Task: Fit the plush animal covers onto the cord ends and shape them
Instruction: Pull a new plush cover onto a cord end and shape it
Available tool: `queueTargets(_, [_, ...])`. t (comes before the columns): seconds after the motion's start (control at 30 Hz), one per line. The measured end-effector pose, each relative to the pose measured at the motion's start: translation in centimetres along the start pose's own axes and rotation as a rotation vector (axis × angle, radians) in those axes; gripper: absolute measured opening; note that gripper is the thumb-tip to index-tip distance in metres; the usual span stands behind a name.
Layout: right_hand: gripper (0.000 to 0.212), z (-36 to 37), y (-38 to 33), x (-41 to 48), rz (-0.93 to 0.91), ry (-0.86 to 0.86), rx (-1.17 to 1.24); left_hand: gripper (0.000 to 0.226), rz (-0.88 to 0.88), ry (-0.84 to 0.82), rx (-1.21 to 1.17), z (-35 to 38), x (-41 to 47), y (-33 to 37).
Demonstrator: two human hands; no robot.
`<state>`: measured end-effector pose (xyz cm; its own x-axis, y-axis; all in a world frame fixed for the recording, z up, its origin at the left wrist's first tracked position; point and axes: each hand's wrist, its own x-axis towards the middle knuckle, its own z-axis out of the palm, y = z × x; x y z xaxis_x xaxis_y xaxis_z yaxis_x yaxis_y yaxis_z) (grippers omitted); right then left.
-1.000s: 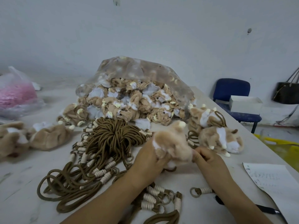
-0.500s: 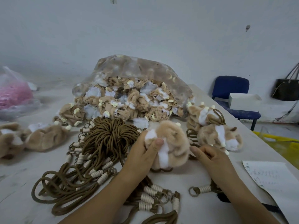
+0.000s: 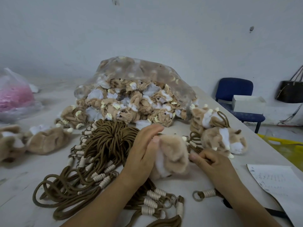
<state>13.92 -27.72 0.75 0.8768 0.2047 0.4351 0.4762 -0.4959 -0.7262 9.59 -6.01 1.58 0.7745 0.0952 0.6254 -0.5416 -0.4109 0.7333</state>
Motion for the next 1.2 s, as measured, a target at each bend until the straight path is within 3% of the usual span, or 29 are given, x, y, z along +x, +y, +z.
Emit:
queueTargets(0.1, [0.052,0.0,0.1,0.0,-0.006,0.019,-0.064,0.034,-0.095,-0.151,0.066,0.2,0.0,0.1])
queueTargets(0.23, [0.051,0.0,0.3,0.2,-0.003,0.038,-0.098,0.022,-0.139,-0.056,0.110,0.5,0.1,-0.3])
queueTargets(0.43, [0.058,-0.5,0.4,0.5,0.054,0.064,-0.057,0.028,-0.014,0.053,0.186,-0.1,0.6,-0.2])
queueTargets(0.53, [0.059,-0.4,0.6,0.4,0.097,0.052,-0.023,0.038,0.066,0.046,0.273,-0.1,0.7,-0.1])
queueTargets(0.73, [0.060,0.2,0.5,0.3,0.104,0.022,0.006,0.032,0.084,-0.031,0.334,0.1,0.7,0.2])
queueTargets(0.83, [0.063,0.3,0.5,0.2,0.114,0.023,-0.001,0.027,0.121,0.010,0.379,0.3,0.5,0.2])
queueTargets(0.97, [0.064,0.4,0.4,0.2,0.125,0.027,-0.005,0.038,0.146,0.011,0.317,0.6,0.3,0.0])
queueTargets(1.1, [0.063,0.6,0.0,0.0,0.135,0.037,0.003,0.037,0.291,0.039,0.387,0.9,0.0,0.1])
queueTargets(1.2, [0.062,1.2,-0.7,-0.1,0.151,0.012,-0.011,0.043,0.251,0.039,0.393,1.4,-0.3,0.4])
